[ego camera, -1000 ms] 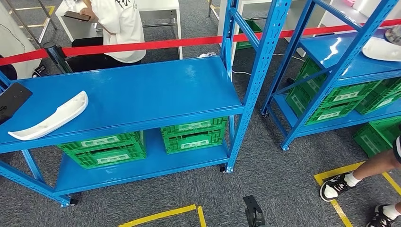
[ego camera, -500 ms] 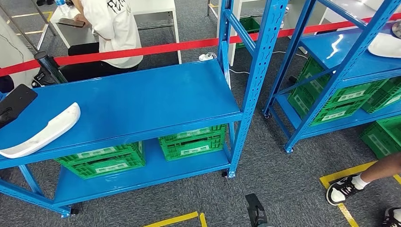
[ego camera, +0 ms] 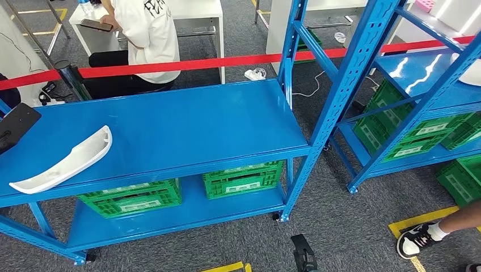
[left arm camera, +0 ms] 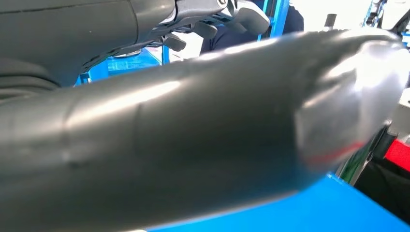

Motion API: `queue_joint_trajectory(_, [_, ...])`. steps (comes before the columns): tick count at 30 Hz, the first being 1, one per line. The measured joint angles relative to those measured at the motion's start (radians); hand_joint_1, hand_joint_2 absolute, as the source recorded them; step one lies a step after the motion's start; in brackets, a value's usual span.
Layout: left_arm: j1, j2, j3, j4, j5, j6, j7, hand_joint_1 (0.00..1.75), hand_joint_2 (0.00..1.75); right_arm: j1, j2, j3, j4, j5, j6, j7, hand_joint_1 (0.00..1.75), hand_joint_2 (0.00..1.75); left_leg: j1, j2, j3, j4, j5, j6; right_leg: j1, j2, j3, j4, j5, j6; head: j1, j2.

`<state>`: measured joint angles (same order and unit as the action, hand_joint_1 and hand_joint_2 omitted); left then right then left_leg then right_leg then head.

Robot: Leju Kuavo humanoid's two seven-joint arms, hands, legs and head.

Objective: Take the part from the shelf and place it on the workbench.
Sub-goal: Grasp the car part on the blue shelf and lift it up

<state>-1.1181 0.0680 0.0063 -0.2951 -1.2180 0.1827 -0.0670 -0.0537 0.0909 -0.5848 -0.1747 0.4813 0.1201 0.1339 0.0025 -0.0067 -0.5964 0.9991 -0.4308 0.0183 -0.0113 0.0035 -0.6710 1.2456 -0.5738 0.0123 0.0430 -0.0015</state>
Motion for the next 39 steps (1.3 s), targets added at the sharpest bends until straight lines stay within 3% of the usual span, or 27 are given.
queue_joint_trajectory(2, [0.007, -0.001, -0.002, 0.0, 0.0, -0.001, 0.0, 0.0, 0.0, 0.002, 0.0, 0.0, 0.0, 0.0, -0.001, 0.0, 0.0, 0.0, -0.003, -0.002, 0.012, 0.002, -0.014, 0.001, 0.001, 0.0, -0.062, 0.06, -0.017, 0.001, 0.002, 0.0])
queue_joint_trajectory(3, [0.009, -0.001, -0.002, 0.0, -0.001, -0.002, 0.0, 0.0, 0.0, 0.002, 0.0, 0.0, 0.0, 0.0, -0.001, 0.001, 0.0, 0.0, -0.004, -0.003, 0.021, 0.003, -0.022, 0.0, 0.001, 0.0, -0.066, 0.036, 0.007, -0.002, 0.002, 0.0])
queue_joint_trajectory(5, [0.01, -0.003, -0.003, 0.0, -0.002, -0.002, -0.001, 0.0, 0.0, 0.003, 0.0, 0.0, 0.0, 0.0, -0.001, 0.003, 0.0, 0.0, -0.005, -0.003, 0.04, 0.006, -0.04, -0.004, 0.004, -0.001, -0.03, -0.098, 0.103, -0.015, 0.002, 0.0])
queue_joint_trajectory(7, [0.009, -0.006, -0.004, 0.002, -0.003, -0.003, 0.0, 0.0, 0.0, 0.002, -0.001, 0.0, 0.0, -0.001, -0.001, 0.007, 0.0, 0.0, -0.008, -0.003, 0.05, 0.006, -0.054, -0.012, 0.011, -0.002, 0.005, -0.207, 0.155, -0.027, 0.002, 0.0])
queue_joint_trajectory(11, [0.011, -0.008, -0.008, -0.001, -0.003, -0.005, -0.001, 0.0, 0.0, 0.003, 0.0, 0.0, 0.0, -0.002, -0.001, 0.008, 0.0, 0.0, -0.01, -0.005, 0.059, 0.023, -0.059, -0.038, 0.01, -0.002, 0.032, -0.236, 0.157, -0.048, 0.001, 0.0])
queue_joint_trajectory(13, [0.007, -0.009, -0.009, -0.003, -0.002, -0.008, -0.004, 0.0, 0.0, 0.001, 0.0, 0.0, 0.0, -0.003, -0.001, 0.006, 0.0, 0.0, -0.008, -0.003, 0.025, 0.092, -0.077, -0.049, 0.006, -0.002, 0.053, -0.24, 0.152, -0.06, -0.004, 0.0])
queue_joint_trajectory(16, [0.007, -0.01, -0.01, 0.0, 0.037, -0.076, -0.045, 0.0, 0.0, 0.001, 0.0, 0.0, 0.0, -0.002, 0.001, 0.006, 0.0, 0.0, -0.001, -0.001, -0.091, 0.262, -0.146, -0.06, 0.004, 0.001, 0.07, -0.241, 0.139, -0.065, -0.007, 0.0])
queue_joint_trajectory(17, [0.011, -0.011, -0.009, 0.002, 0.066, -0.122, -0.065, 0.0, 0.0, 0.002, 0.0, 0.0, 0.0, -0.001, 0.002, 0.007, 0.0, 0.0, 0.0, 0.0, -0.117, 0.283, -0.155, -0.061, 0.004, 0.002, 0.075, -0.241, 0.134, -0.064, -0.007, 0.0])
queue_joint_trajectory(18, [0.014, -0.011, -0.009, 0.003, 0.096, -0.167, -0.08, 0.0, 0.44, 0.003, 0.0, 0.0, 0.0, 0.0, 0.002, 0.009, 0.0, 0.0, 0.002, 0.0, -0.125, 0.269, -0.139, -0.061, 0.004, 0.003, 0.082, -0.24, 0.128, -0.062, -0.007, 0.0])
queue_joint_trajectory(21, [0.016, -0.017, -0.009, 0.001, 0.142, -0.233, -0.092, 0.0, 1.75, 0.003, 0.0, 0.0, 0.0, 0.0, 0.003, 0.011, 0.0, 0.0, 0.001, 0.001, -0.067, 0.078, -0.003, -0.056, 0.004, 0.004, 0.103, -0.237, 0.108, -0.053, -0.008, 0.0])
queue_joint_trajectory(23, [0.015, -0.022, -0.009, 0.0, 0.155, -0.254, -0.104, 0.0, 1.75, 0.002, -0.001, -0.001, 0.0, 0.001, 0.003, 0.01, 0.0, 0.0, -0.002, 0.002, -0.039, 0.003, 0.032, -0.047, 0.006, 0.005, 0.106, -0.233, 0.097, -0.044, -0.008, 0.0])
queue_joint_trajectory(26, [0.017, -0.031, -0.009, -0.003, 0.167, -0.274, -0.122, 0.0, 1.75, 0.002, -0.002, -0.001, 0.0, 0.001, 0.003, 0.009, 0.0, 0.0, -0.003, 0.0, -0.036, -0.001, 0.043, -0.043, 0.01, 0.004, 0.103, -0.229, 0.093, -0.054, -0.007, 0.0])
queue_joint_trajectory(28, [0.017, -0.033, -0.009, -0.004, 0.17, -0.277, -0.125, 0.0, 1.75, 0.002, -0.002, -0.002, 0.0, 0.001, 0.004, 0.009, 0.0, 0.0, -0.006, -0.002, -0.037, 0.0, 0.04, -0.038, 0.01, 0.003, 0.105, -0.233, 0.092, -0.056, -0.005, 0.0])
queue_joint_trajectory(35, [0.017, -0.036, -0.009, -0.004, 0.171, -0.28, -0.126, 0.0, 1.75, 0.002, -0.003, -0.002, 0.0, 0.001, 0.004, 0.009, 0.0, 0.0, -0.008, -0.003, -0.037, 0.0, 0.035, -0.029, 0.007, 0.002, 0.112, -0.246, 0.092, -0.032, -0.004, 0.0])
queue_joint_trajectory(39, [0.016, -0.038, -0.009, -0.004, 0.171, -0.28, -0.126, 0.0, 1.75, 0.001, -0.003, -0.002, 0.0, 0.001, 0.004, 0.009, 0.0, 0.0, -0.009, -0.003, -0.037, 0.0, 0.036, -0.028, 0.006, 0.002, 0.111, -0.246, 0.092, -0.027, -0.004, 0.0])
